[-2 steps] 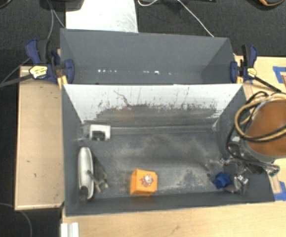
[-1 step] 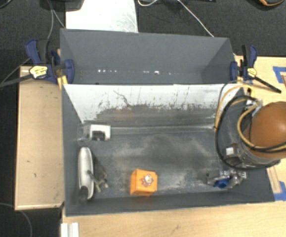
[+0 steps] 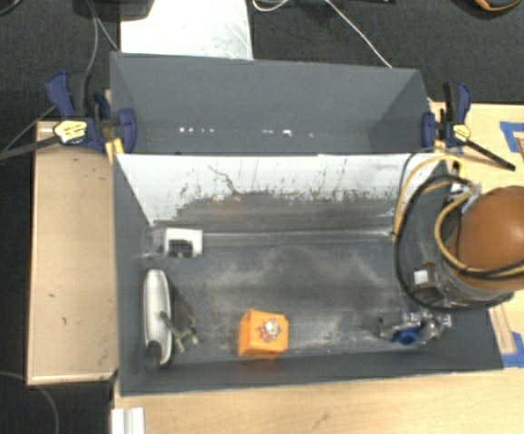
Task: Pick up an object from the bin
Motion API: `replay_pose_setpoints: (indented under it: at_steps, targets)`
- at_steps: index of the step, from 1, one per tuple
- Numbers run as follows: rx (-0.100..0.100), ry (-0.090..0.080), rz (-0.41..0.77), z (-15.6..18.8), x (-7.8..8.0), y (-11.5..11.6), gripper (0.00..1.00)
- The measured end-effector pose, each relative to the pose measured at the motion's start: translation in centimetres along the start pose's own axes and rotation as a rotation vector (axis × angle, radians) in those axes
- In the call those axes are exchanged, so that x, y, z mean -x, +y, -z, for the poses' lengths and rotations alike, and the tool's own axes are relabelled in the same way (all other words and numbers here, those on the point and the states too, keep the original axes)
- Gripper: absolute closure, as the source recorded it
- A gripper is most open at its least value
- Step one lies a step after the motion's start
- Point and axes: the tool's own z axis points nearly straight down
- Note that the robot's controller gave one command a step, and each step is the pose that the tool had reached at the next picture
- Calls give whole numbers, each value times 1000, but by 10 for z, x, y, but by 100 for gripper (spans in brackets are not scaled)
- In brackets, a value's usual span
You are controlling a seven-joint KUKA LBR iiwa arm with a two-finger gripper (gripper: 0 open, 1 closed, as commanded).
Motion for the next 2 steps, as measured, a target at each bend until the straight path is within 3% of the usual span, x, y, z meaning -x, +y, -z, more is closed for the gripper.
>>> replay_pose_setpoints:
  at_steps: [2]
  targets:
    - [8,6,-1,23,-3,2,100]
